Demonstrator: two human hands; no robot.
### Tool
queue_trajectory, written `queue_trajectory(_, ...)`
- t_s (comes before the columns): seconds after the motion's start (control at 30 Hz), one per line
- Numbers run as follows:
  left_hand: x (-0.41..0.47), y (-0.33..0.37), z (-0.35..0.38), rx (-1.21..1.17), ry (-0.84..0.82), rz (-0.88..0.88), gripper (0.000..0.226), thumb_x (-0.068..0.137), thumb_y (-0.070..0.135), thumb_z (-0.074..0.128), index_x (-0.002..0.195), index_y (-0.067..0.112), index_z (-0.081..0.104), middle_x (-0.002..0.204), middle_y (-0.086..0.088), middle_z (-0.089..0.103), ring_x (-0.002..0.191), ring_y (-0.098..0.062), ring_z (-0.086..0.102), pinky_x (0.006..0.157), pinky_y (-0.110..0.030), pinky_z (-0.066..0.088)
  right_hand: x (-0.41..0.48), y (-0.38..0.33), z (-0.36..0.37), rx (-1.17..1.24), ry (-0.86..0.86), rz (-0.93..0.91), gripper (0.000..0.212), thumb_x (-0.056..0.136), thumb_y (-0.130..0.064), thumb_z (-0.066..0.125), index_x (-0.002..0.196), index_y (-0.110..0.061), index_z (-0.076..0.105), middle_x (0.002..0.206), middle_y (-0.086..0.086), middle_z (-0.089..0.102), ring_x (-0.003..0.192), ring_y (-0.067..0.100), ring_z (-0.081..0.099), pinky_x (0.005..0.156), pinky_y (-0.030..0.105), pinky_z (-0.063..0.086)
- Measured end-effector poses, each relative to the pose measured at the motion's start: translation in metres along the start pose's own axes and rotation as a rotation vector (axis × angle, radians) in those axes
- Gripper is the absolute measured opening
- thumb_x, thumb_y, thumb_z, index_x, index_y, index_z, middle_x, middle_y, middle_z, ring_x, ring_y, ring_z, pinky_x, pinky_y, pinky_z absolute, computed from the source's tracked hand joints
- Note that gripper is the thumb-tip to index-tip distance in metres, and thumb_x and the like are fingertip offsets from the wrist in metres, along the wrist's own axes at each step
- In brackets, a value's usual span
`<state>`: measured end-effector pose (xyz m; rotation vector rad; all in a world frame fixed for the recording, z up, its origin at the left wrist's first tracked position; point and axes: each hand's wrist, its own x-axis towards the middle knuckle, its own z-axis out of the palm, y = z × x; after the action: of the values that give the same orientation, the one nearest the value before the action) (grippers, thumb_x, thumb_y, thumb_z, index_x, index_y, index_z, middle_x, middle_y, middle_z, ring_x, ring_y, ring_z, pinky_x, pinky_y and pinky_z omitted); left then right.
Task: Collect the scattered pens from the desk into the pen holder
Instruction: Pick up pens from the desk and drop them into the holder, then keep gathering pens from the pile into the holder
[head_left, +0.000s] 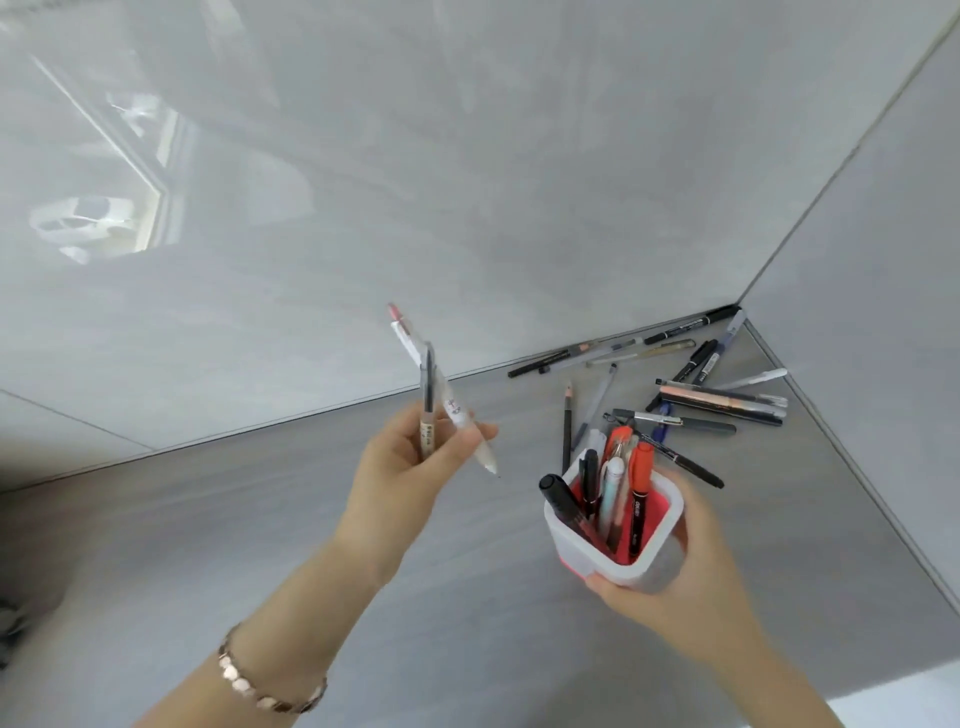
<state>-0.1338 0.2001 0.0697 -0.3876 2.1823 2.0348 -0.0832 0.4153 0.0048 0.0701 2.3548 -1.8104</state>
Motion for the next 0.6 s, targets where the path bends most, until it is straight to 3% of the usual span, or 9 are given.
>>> queue_trajectory(0.13, -0.039, 0.008, -0.012, -0.089, -0.003, 0.051, 0.006, 0.080, 0.002, 0.060, 0.082, 0.008, 0.061, 0.080, 0.006, 0.076, 0.063, 0.004, 0.064, 0.057, -0.004, 0.043, 0.001, 0.003, 0.041, 0.016, -0.162, 0.008, 0.085, 0.053, 0.000, 0.084, 0.112, -0.045, 0.044, 0.112, -0.029, 0.057, 0.109, -0.006, 0.055, 0.082, 0.004, 0.045)
queue_trajectory(0.27, -0.051, -0.019, -0.009, 0.140, -0.043, 0.030, 0.011, 0.077, 0.007, 0.066, 0.076, 0.018, 0.069, 0.077, -0.003, 0.074, 0.076, -0.020, 0.067, 0.065, -0.023, 0.053, -0.004, 0.004, 0.069, 0.018, -0.223, -0.006, 0.086, 0.052, -0.011, 0.085, 0.121, -0.038, 0.042, 0.123, -0.011, 0.055, 0.119, 0.009, 0.052, 0.098, 0.028, 0.047)
queue_trajectory(0.33, -0.054, -0.032, -0.009, 0.364, -0.034, 0.054, 0.017, 0.076, 0.013, 0.067, 0.066, 0.027, 0.066, 0.081, 0.003, 0.064, 0.085, -0.023, 0.053, 0.071, -0.014, 0.041, -0.008, 0.004, 0.074, 0.021, -0.224, -0.016, 0.085, 0.053, -0.011, 0.085, 0.121, -0.038, 0.042, 0.124, -0.009, 0.053, 0.118, 0.006, 0.051, 0.095, 0.021, 0.048)
queue_trajectory(0.43, -0.063, -0.038, -0.012, 0.563, -0.033, 0.083, 0.016, 0.078, 0.014, 0.064, 0.080, 0.029, 0.066, 0.108, 0.012, 0.040, 0.105, -0.011, 0.030, 0.077, 0.002, 0.028, -0.015, 0.003, 0.075, 0.017, -0.206, -0.024, 0.083, 0.055, -0.010, 0.085, 0.119, -0.039, 0.042, 0.122, -0.012, 0.054, 0.113, 0.000, 0.053, 0.086, 0.006, 0.045)
queue_trajectory(0.53, -0.071, -0.037, -0.019, 0.551, -0.079, 0.109, 0.035, 0.080, 0.014, 0.061, 0.097, 0.041, 0.049, 0.113, 0.013, 0.037, 0.107, -0.008, 0.032, 0.078, -0.007, 0.031, -0.019, 0.002, 0.072, 0.016, -0.186, -0.040, 0.081, 0.055, -0.004, 0.085, 0.113, -0.043, 0.044, 0.115, -0.018, 0.057, 0.109, -0.002, 0.056, 0.082, 0.006, 0.046)
queue_trajectory(0.6, -0.077, -0.030, -0.028, 0.511, -0.082, 0.106, 0.039, 0.085, 0.012, 0.054, 0.101, 0.043, 0.036, 0.103, 0.019, 0.039, 0.093, 0.000, 0.039, 0.074, -0.009, 0.036, -0.020, 0.002, 0.070, 0.000, -0.168, -0.042, 0.080, 0.054, -0.002, 0.084, 0.111, -0.043, 0.046, 0.112, -0.021, 0.058, 0.108, -0.004, 0.056, 0.081, 0.004, 0.045)
